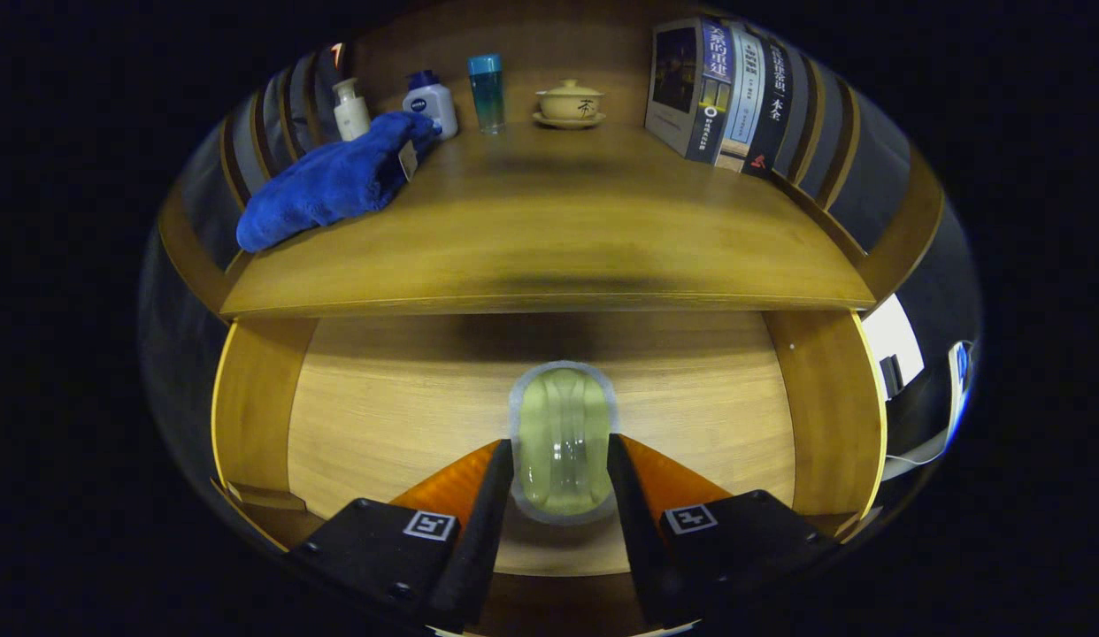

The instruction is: Pull open the drawer, take out the items inside it, and place them on the countertop above the cabinet.

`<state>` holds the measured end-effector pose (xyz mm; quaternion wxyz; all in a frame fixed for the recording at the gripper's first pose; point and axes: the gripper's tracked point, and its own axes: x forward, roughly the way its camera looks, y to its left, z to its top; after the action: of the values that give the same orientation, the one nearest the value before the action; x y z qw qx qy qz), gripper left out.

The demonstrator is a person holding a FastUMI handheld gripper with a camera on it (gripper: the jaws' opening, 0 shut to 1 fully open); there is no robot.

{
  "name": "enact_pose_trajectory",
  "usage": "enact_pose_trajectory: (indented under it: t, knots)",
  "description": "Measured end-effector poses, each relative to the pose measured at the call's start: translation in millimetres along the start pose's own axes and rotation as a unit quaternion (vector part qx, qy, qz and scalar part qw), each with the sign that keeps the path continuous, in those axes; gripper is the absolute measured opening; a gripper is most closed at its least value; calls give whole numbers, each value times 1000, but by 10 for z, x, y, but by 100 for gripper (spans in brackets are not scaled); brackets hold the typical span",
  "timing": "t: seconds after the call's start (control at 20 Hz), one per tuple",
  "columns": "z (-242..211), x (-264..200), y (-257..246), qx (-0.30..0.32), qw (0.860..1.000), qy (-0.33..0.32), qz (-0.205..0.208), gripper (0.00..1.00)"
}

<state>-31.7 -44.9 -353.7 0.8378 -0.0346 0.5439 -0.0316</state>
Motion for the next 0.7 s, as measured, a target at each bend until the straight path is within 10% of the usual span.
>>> enact_pose_trajectory:
  t: [0.35,0.7]
  knots:
    - [-132,120,-13,6,999,38,-6,27]
    - [-53,-387,111,4,1000,6,5,26]
